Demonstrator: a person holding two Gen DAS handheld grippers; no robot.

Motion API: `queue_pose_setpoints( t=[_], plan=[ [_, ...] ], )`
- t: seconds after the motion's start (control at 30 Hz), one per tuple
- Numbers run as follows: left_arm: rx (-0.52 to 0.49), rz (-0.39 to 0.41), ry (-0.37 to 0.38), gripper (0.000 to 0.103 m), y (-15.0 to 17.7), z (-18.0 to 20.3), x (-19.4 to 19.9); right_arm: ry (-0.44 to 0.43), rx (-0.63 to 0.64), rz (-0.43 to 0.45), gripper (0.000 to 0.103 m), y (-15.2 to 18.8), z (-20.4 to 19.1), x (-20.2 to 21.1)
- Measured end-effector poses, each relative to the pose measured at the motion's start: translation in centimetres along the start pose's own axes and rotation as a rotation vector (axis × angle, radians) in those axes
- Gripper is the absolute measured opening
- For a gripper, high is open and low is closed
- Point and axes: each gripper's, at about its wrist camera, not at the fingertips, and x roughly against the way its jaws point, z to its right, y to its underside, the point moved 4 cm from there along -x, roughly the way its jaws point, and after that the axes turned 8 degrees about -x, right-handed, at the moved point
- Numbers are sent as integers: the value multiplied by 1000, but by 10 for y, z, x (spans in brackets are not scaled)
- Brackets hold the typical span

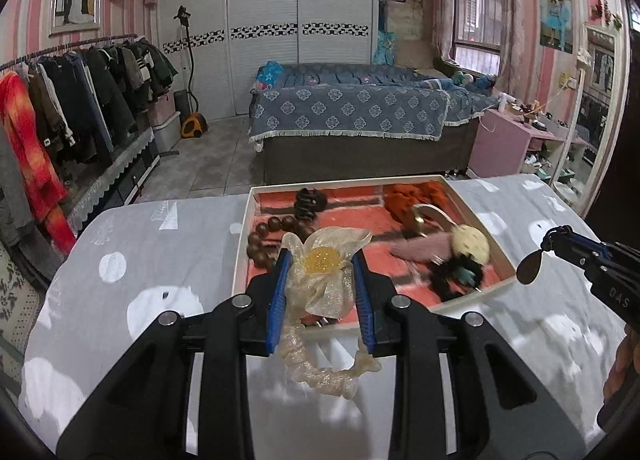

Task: Organize jewelry
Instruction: 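Carry the flower scrunchie and hair pin into the tray and release both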

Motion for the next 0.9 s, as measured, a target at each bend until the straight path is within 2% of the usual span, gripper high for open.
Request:
queue_pose_setpoints(
  t=[0.27, 0.43, 0.73, 0.9],
  plan=[
    [34, -31, 17, 29, 6, -25, -66, -6, 24, -23, 18, 5, -29, -54],
    [31, -55, -3, 31, 17, -31, -90, 32, 61, -59, 18, 20, -30, -79],
    [0, -69, -21, 34, 33, -28, -102, 52, 76, -102, 18, 33, -25, -96],
    [4, -66, -24, 40, 35, -29, -103, 51, 72, -124, 18, 40, -25, -102]
  ],
)
